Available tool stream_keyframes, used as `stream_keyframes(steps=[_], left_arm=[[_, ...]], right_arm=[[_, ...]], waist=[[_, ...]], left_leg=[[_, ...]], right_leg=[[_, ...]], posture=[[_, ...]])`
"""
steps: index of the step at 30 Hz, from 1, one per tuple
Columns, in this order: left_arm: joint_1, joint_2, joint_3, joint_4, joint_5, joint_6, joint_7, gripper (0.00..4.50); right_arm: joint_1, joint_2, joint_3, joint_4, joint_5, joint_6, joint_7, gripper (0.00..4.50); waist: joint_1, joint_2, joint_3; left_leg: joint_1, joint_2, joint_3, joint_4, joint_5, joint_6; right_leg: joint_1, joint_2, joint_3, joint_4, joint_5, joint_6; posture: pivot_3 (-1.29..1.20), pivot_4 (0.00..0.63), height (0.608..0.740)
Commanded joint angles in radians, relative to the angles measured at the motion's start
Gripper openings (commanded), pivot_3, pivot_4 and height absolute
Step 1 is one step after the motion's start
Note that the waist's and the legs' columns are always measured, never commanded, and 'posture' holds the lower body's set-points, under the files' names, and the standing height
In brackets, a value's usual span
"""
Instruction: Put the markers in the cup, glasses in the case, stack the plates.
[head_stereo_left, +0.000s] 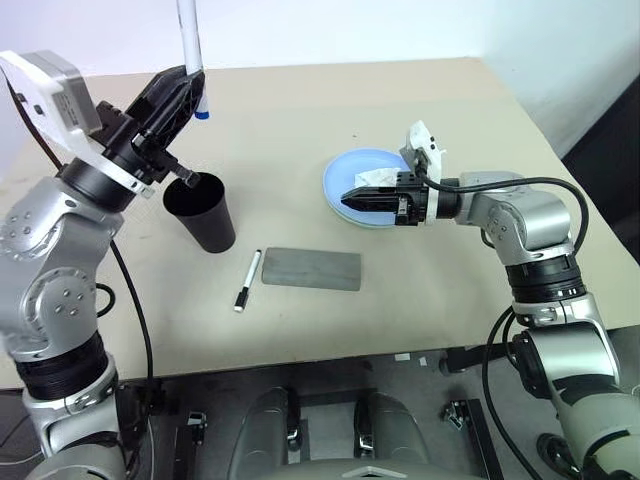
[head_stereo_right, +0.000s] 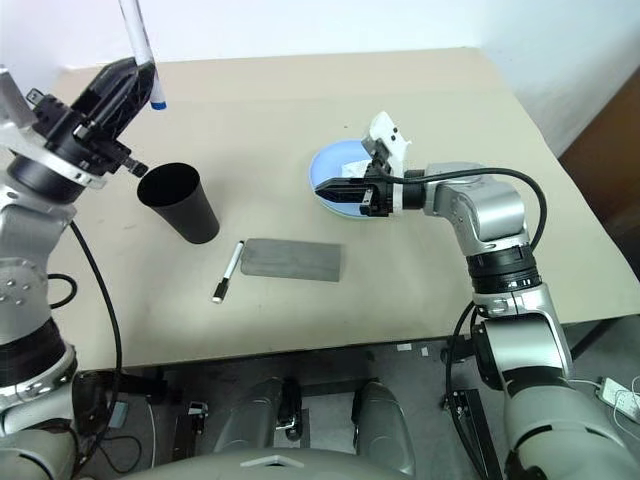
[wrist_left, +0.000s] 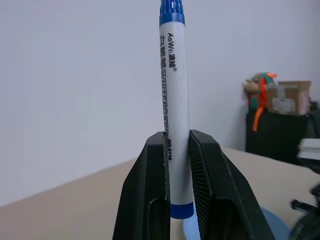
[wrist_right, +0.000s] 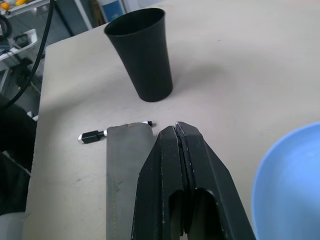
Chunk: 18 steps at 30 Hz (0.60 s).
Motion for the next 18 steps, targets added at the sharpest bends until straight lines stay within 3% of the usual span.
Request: stream_keyframes(steps=[1, 18], left_arm=[[0.000, -0.006, -0.006, 0.054, 0.062, -0.118, -0.016, 0.27], [0.107, -0.049, 0.025, 0.208, 0.108, -0.342, -0.025, 0.27]], right_arm=[[0.007, -0.004, -0.036, -0.057, 0.022, -0.019, -0.015, 0.00], [0.034, 0.001, -0.048, -0.076, 0.026, -0.034, -0.067, 0.00]], waist=[[0.000, 0.000, 0.000], [0.001, 0.000, 0.000]], left_leg=[[0.000, 0.000, 0.000, 0.000, 0.000, 0.000], [0.000, 0.000, 0.000, 0.000, -0.001, 0.002]], right_leg=[[0.000, 0.000, 0.000, 0.000, 0.000, 0.000], [0.000, -0.001, 0.000, 0.000, 0.000, 0.000]], posture=[[0.00, 0.150, 0.719], [0.00, 0.150, 0.719]])
